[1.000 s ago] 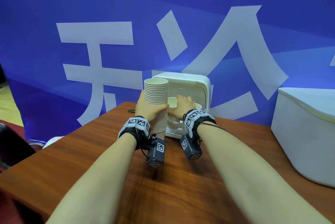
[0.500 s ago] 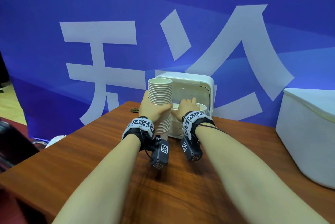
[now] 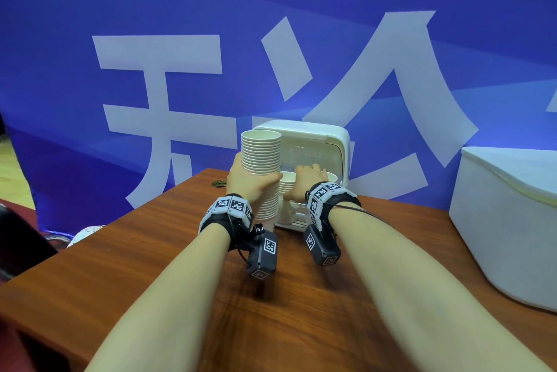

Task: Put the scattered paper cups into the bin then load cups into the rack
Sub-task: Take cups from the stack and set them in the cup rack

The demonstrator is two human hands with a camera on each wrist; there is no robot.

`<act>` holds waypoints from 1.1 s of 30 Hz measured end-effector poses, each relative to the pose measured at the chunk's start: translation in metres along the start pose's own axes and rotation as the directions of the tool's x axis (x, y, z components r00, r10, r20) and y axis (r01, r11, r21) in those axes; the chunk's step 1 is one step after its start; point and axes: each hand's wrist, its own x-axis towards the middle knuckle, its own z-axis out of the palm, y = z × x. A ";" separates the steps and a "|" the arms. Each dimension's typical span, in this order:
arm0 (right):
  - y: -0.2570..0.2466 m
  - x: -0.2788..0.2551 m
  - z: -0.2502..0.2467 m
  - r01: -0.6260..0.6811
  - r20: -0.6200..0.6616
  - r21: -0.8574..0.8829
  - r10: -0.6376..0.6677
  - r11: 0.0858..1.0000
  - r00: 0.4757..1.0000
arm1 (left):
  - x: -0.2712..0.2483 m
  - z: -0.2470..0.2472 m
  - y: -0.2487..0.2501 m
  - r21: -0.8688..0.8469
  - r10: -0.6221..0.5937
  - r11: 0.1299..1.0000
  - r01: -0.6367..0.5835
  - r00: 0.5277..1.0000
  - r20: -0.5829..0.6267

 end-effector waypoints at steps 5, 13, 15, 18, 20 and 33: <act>0.005 0.000 -0.014 0.051 -0.096 0.323 -0.020 0.945 0.995 | -0.001 0.001 0.001 0.022 0.017 1.000 -0.017 1.000 0.014; -0.003 -0.014 -0.053 0.169 -0.198 0.876 0.017 0.451 0.980 | -0.014 0.013 0.013 0.007 0.009 1.000 -0.009 1.000 0.023; -0.004 -0.017 -0.055 0.180 -0.189 0.893 -0.020 0.413 0.982 | -0.021 0.018 0.019 -0.006 0.041 0.999 -0.041 0.998 0.043; 0.002 -0.021 -0.054 0.229 -0.199 0.856 -0.113 0.463 0.973 | -0.027 0.026 0.028 -0.011 0.060 0.998 -0.059 0.997 0.053; 0.007 -0.025 -0.053 0.244 -0.175 0.834 -0.183 0.495 0.968 | -0.029 0.029 0.031 0.035 0.088 0.995 -0.091 0.993 0.079; 0.026 -0.032 -0.062 0.283 -0.177 0.758 -0.232 0.588 0.956 | -0.011 0.051 0.030 0.170 0.049 0.980 -0.101 0.956 0.288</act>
